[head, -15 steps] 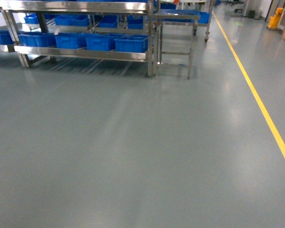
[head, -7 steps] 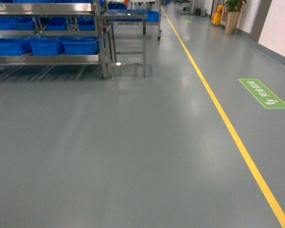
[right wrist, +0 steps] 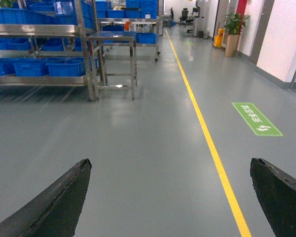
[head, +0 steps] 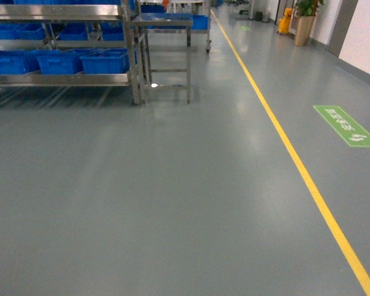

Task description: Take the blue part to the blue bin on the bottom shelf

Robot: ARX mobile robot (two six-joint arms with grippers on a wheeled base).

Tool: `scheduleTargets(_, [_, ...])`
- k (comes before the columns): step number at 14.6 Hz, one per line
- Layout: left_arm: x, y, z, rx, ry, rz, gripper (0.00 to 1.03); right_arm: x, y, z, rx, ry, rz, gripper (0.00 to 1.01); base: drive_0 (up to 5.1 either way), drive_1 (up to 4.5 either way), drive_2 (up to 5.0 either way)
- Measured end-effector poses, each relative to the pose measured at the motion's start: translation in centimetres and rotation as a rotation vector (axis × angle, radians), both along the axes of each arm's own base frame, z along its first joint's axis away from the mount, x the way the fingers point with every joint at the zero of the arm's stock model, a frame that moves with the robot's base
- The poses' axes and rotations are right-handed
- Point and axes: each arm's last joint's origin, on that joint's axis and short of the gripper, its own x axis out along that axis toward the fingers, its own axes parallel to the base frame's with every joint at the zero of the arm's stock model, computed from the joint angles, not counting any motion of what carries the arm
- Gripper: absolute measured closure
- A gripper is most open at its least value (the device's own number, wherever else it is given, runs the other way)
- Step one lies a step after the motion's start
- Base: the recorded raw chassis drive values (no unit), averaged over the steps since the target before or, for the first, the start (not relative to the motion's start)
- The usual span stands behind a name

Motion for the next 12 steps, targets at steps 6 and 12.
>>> scheduleTargets(6, [0.01,0.00,-0.01,0.000,0.000,0.000,0.59,0.00,0.00,0.00,0.000,0.000,0.000,0.03,-2.0,-1.98,-2.0])
scheduleTargets(12, [0.01,0.00,-0.01,0.000,0.000,0.000,0.59,0.00,0.00,-0.01,0.000,0.002,0.000,0.03,-2.0,-1.98,-2.0])
